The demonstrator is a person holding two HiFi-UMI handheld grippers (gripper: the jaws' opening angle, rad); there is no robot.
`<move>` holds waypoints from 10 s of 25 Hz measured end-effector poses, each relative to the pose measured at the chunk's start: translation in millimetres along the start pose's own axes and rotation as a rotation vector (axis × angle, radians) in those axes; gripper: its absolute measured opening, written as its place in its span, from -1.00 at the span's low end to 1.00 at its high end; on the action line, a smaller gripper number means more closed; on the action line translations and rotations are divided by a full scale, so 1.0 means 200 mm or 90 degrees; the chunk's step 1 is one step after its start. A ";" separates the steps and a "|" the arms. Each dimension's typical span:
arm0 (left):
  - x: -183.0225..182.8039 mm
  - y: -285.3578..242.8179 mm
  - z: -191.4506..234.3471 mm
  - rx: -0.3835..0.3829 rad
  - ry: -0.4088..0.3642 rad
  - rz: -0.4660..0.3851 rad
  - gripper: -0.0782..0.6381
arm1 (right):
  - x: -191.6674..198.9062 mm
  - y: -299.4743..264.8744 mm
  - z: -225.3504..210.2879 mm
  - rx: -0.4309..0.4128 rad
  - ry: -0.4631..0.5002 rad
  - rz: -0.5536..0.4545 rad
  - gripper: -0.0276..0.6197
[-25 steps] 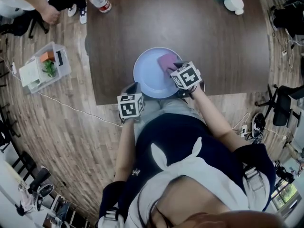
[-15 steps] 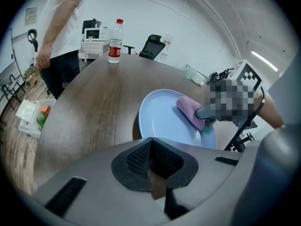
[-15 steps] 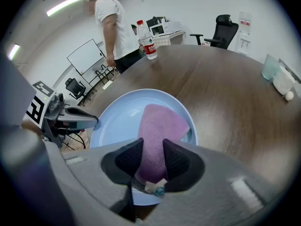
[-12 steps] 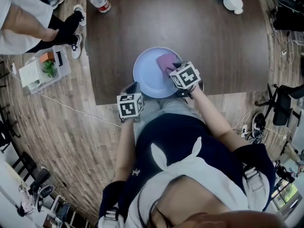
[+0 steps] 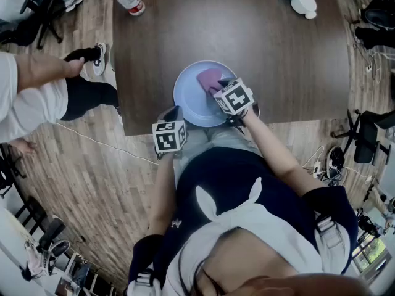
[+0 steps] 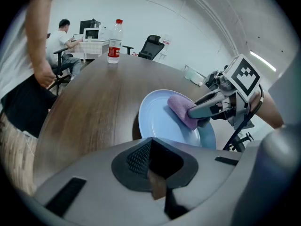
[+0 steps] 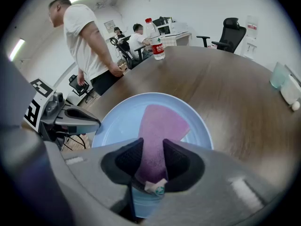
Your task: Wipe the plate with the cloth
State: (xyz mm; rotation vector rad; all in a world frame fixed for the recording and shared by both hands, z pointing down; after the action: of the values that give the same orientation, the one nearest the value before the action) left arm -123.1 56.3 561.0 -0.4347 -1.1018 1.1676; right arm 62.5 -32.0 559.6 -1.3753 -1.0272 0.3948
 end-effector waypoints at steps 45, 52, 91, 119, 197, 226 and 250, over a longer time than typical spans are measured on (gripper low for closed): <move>0.00 0.00 0.02 0.022 0.010 -0.004 -0.76 | -0.16 -0.11 0.35 -0.093 0.110 -0.008 -0.54; 0.00 0.01 0.01 0.025 0.014 -0.007 -0.76 | -0.15 -0.09 0.37 -0.098 0.116 -0.012 -0.54; 0.02 0.01 0.01 0.036 0.003 -0.002 -0.76 | -0.07 -0.06 0.35 -0.067 0.107 -0.006 -0.54; 0.02 0.02 -0.01 0.027 0.001 -0.014 -0.76 | 0.05 0.03 0.09 -0.007 0.019 -0.015 -0.54; 0.04 0.02 -0.02 0.015 0.003 -0.022 -0.76 | 0.18 0.05 0.19 -0.054 -0.020 -0.011 -0.54; 0.03 0.02 0.01 0.028 0.014 -0.026 -0.76 | 0.02 -0.05 0.48 -0.084 0.059 -0.040 -0.54; 0.04 0.02 0.00 0.030 0.001 -0.029 -0.76 | 0.12 -0.04 0.55 -0.121 0.092 -0.024 -0.54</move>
State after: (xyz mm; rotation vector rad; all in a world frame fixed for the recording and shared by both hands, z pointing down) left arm -125.9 64.7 562.3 -0.3717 -1.0753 1.1506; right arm -13.7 51.7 562.0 -1.5281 -0.9881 0.1695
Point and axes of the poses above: the fingertips, and each gripper's own axes: y backward along the fingers, z to its left, x out of its underside, the point moved 7 cm from there along y, backward along the fingers, and after that the axes turned 8 degrees about x, right-handed, at the moved point
